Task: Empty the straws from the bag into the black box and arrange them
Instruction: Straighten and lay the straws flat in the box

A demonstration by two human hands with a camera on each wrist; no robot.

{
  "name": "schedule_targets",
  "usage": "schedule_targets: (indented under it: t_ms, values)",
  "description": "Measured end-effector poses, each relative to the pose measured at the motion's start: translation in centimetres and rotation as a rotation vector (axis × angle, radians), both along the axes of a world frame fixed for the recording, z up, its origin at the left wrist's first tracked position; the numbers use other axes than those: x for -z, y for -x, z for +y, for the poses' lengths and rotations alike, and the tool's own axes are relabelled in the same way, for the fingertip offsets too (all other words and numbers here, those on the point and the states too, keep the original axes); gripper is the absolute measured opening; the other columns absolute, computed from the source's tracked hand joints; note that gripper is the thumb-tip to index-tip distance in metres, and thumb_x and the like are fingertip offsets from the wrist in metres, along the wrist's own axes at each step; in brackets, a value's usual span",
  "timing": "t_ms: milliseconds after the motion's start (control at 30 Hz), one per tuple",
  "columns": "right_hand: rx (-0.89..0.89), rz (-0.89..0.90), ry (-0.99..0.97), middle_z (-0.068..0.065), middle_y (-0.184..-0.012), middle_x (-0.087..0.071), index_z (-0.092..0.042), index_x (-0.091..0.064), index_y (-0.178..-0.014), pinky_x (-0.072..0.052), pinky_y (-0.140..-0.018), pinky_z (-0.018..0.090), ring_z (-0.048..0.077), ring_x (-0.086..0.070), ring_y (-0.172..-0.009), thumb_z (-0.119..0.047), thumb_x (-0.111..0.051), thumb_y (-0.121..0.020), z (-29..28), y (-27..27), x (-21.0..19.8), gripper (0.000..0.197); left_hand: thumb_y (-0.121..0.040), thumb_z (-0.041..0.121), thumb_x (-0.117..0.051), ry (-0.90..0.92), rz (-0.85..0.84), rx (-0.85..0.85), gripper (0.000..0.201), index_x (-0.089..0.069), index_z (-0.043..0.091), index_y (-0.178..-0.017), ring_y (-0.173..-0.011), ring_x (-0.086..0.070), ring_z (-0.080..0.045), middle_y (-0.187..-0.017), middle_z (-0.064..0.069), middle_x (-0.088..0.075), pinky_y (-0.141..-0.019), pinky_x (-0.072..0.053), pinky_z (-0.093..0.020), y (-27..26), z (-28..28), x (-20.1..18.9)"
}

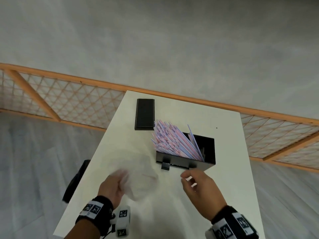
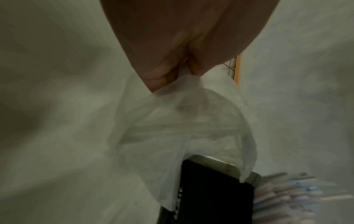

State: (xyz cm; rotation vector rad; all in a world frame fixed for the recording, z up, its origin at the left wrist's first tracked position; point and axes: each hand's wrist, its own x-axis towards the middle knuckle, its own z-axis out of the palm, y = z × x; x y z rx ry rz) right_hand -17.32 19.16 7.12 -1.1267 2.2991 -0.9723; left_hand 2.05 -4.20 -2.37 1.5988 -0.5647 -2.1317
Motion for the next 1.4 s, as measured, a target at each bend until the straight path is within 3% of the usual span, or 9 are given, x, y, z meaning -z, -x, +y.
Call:
schedule_targets:
  t_ms: [133, 267, 400, 533, 700, 867, 1067, 1233, 1400]
  values:
    - [-0.256, 0.173, 0.067, -0.018, -0.110, -0.064, -0.033, -0.067, -0.115, -0.046, -0.076, 0.011, -0.001, -0.061, -0.088, -0.034, -0.052, -0.100, -3.0, -2.4, -1.7, 0.021, -0.089, 0.001, -0.070, 0.009, 0.131, -0.011, 0.029, -0.071, -0.003, -0.118, -0.094, -0.074, -0.022, -0.116, -0.017, -0.076, -0.088, -0.060, -0.035, 0.7, 1.6, -2.0]
    - [-0.353, 0.263, -0.232, -0.005, -0.131, -0.052, -0.023, -0.055, -0.133, -0.052, -0.084, 0.030, 0.018, -0.062, -0.104, -0.037, -0.042, -0.102, -6.1, -3.6, 0.5, 0.036, -0.088, -0.003, -0.062, -0.010, 0.191, 0.103, 0.032, -0.072, -0.005, -0.118, -0.109, -0.072, -0.031, -0.121, -0.020, -0.073, -0.098, -0.058, -0.044, 1.4, 3.5, -4.0]
    - [-0.379, 0.347, -0.421, 0.006, -0.127, -0.051, -0.017, -0.052, -0.128, -0.049, -0.070, 0.036, 0.029, -0.064, -0.099, -0.020, -0.045, -0.098, -7.8, -4.1, 0.9, 0.031, -0.084, -0.011, -0.047, -0.041, 0.182, 0.188, 0.032, -0.074, -0.010, -0.102, -0.087, -0.074, -0.030, -0.109, -0.024, -0.074, -0.067, -0.063, -0.034, 1.6, 4.4, -4.9]
    - [-0.420, 0.362, -0.507, 0.009, -0.119, -0.061, -0.014, -0.056, -0.120, -0.047, -0.072, 0.037, 0.031, -0.064, -0.100, -0.016, -0.046, -0.099, -7.0, -4.4, 1.4, 0.023, -0.067, -0.005, -0.059, 0.000, 0.116, 0.179, 0.047, -0.069, -0.013, -0.113, -0.103, -0.070, -0.037, -0.121, -0.028, -0.070, -0.092, -0.057, -0.045, 1.4, 3.8, -4.3]
    - [-0.307, 0.237, -0.381, 0.002, -0.107, -0.065, -0.021, -0.055, -0.110, -0.046, -0.074, 0.036, 0.027, -0.064, -0.095, -0.028, -0.039, -0.107, -5.0, -3.1, 0.7, 0.018, -0.077, -0.002, -0.060, 0.156, -0.118, 0.137, 0.012, -0.072, 0.001, -0.079, -0.051, -0.059, -0.021, -0.067, -0.011, -0.068, -0.051, -0.048, -0.027, 0.7, 1.2, -4.9]
    - [-0.043, 0.234, -0.133, 0.000, -0.076, -0.063, -0.021, -0.056, -0.088, -0.048, -0.065, 0.039, 0.025, -0.059, -0.069, -0.034, -0.045, -0.106, -3.1, 1.7, -2.3, 0.025, -0.087, 0.006, -0.058, 0.215, -0.219, 0.072, 0.031, -0.065, -0.009, -0.113, -0.081, -0.065, -0.029, -0.108, -0.028, -0.070, -0.070, -0.057, -0.037, -1.9, -3.5, -0.7]
    - [0.071, 0.421, 0.017, -0.005, -0.088, -0.068, -0.024, -0.065, -0.108, -0.051, -0.067, 0.033, 0.018, -0.062, -0.075, -0.030, -0.050, -0.105, -4.5, 8.8, -8.0, 0.017, -0.098, -0.004, -0.053, 0.039, -0.169, 0.131, 0.017, -0.066, -0.007, -0.109, -0.065, -0.066, -0.024, -0.079, -0.018, -0.075, -0.043, -0.055, -0.026, -1.9, -0.9, 0.7]
    - [-0.023, 0.384, -0.296, 0.002, -0.111, -0.072, -0.022, -0.065, -0.120, -0.052, -0.084, 0.035, 0.025, -0.065, -0.097, -0.037, -0.056, -0.100, -5.8, 11.6, -5.8, 0.027, -0.095, -0.002, -0.052, 0.032, -0.175, 0.227, 0.009, -0.059, -0.001, -0.089, -0.054, -0.050, -0.024, -0.058, -0.010, -0.055, -0.066, -0.057, -0.038, -1.2, 1.2, 0.8]
    - [0.024, 0.278, -0.417, 0.000, -0.110, -0.072, -0.019, -0.064, -0.124, -0.054, -0.088, 0.038, 0.024, -0.065, -0.101, -0.034, -0.060, -0.098, -3.7, 11.6, -3.0, 0.030, -0.097, 0.006, -0.059, 0.096, -0.246, 0.225, 0.009, -0.058, -0.002, -0.095, -0.082, -0.063, -0.032, -0.090, -0.019, -0.061, -0.077, -0.057, -0.041, -1.6, 0.7, 0.4]
